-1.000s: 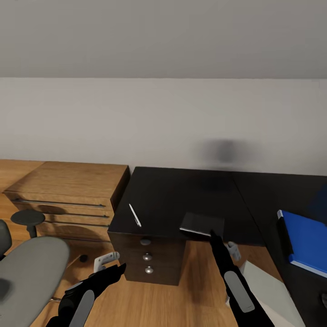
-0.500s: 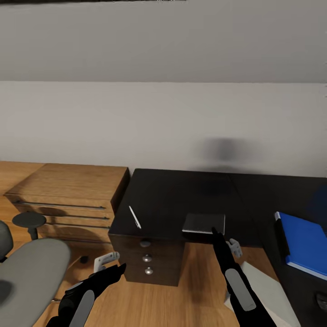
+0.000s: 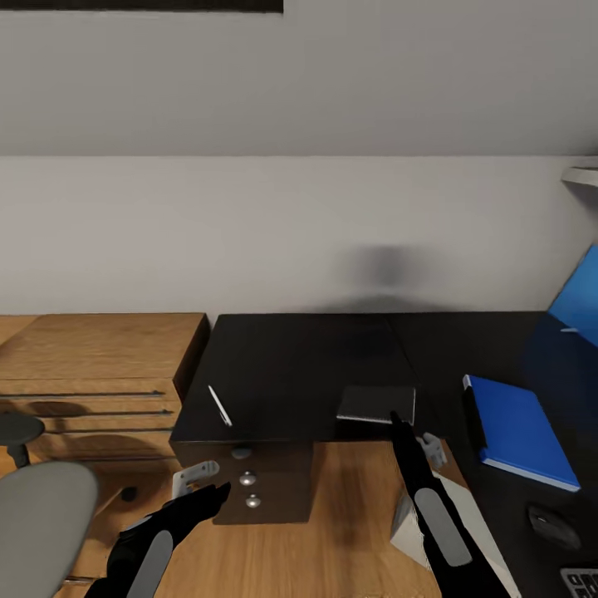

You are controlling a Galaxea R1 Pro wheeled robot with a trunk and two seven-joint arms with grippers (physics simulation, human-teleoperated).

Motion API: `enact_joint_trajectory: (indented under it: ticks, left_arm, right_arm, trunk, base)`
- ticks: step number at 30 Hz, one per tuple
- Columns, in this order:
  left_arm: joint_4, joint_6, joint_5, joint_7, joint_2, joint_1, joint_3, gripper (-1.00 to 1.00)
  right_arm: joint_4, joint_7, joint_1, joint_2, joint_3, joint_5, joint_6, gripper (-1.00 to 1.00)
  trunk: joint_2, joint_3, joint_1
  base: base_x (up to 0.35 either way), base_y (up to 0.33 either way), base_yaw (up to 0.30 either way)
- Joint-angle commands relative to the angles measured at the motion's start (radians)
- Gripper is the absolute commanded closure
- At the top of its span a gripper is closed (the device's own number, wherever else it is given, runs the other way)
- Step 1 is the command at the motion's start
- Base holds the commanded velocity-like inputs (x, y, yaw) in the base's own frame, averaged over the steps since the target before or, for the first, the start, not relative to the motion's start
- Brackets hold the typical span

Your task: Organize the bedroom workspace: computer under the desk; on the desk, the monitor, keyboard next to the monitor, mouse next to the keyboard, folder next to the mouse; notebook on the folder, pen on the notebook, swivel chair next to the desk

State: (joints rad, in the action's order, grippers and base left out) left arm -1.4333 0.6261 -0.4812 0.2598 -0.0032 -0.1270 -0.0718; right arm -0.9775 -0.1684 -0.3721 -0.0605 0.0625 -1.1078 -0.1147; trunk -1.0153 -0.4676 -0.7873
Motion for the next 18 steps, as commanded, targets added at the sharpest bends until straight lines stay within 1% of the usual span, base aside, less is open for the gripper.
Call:
enact_joint_trajectory:
  ticks: [1,3,6,12,16,18]
  left_arm:
    - [0.0,0.003,-0.011,0.009,0.0,0.0,-0.001,-1.0]
    - [0.005,0.003,-0.011,0.009,-0.001,0.0,-0.002,-1.0]
    - [0.026,0.003,-0.011,0.009,-0.003,0.0,-0.004,-1.0]
    - [0.035,0.003,-0.012,0.009,-0.004,0.0,-0.005,-1.0]
    - [0.036,0.003,-0.013,0.009,-0.003,0.0,-0.004,-1.0]
    - [0.037,0.003,-0.013,0.009,-0.003,0.0,-0.004,-1.0]
  right_arm:
    - [-0.012,-0.009,-0.001,0.0,0.005,-0.012,0.0,1.0]
    - [-0.032,-0.009,-0.001,0.002,0.017,-0.012,0.0,1.0]
    - [-0.055,-0.01,-0.001,0.003,0.055,-0.011,0.001,1.0]
    - [-0.087,-0.008,-0.001,0.007,0.084,-0.011,0.001,1.0]
    - [-0.094,-0.007,-0.001,0.014,0.131,-0.01,0.002,1.0]
    - [-0.097,-0.007,-0.001,0.015,0.141,-0.01,0.003,1.0]
  trunk:
    - [-0.001,-0.001,0.0]
    - [-0.001,-0.001,0.0]
    - [-0.001,-0.001,0.0]
    - [-0.001,-0.001,0.0]
    - [-0.001,-0.001,0.0]
    - [-0.001,-0.001,0.0]
  base:
    - [0.0,0.0,-0.254]
    - [0.0,0.0,-0.254]
    - [0.0,0.0,-0.255]
    - [0.0,0.0,-0.255]
    - [0.0,0.0,-0.255]
    - [0.0,0.0,-0.255]
